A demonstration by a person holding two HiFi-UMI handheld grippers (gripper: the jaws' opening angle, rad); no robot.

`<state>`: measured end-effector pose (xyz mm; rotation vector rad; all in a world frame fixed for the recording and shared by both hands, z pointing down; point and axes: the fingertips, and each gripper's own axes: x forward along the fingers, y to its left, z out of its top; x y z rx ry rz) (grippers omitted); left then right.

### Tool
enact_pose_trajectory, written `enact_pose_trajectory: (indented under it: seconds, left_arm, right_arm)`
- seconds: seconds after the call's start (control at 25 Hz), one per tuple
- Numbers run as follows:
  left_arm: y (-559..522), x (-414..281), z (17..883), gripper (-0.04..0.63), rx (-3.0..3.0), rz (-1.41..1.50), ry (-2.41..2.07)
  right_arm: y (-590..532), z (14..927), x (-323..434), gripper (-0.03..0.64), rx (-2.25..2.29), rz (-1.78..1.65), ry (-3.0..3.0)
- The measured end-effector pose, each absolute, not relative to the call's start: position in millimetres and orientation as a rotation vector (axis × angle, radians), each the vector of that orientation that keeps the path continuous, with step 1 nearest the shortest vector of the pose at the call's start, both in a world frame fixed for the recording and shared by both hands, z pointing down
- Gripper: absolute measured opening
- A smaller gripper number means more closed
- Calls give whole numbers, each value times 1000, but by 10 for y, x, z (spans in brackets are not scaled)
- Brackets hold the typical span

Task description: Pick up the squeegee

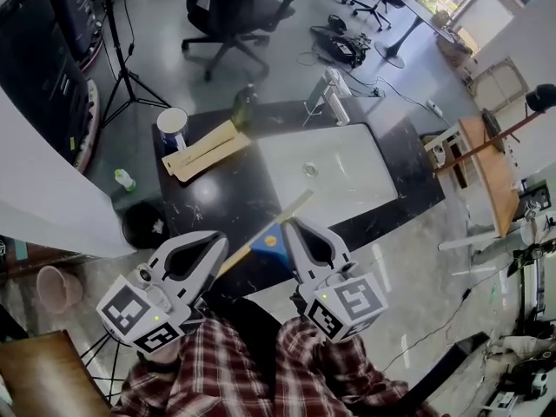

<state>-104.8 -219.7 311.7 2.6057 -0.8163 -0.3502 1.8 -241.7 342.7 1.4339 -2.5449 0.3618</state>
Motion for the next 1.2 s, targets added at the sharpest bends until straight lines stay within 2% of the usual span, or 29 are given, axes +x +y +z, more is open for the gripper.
enact_pose_trajectory:
  seconds: [0.52, 0.92, 1.2]
  left_arm:
    - [-2226, -864, 3017, 9, 2612, -382, -844]
    - [-2214, -799, 3029, 9, 2611, -349, -822]
    - [-2211, -832, 3170, 9, 2571, -351, -823]
  right_arm:
    - [-2499, 3300, 244, 15, 1420, 323, -2553]
    - [-2469, 3185, 290, 180, 1414, 354, -2617]
    - [-2480, 3245, 356, 195, 1391, 333, -2573]
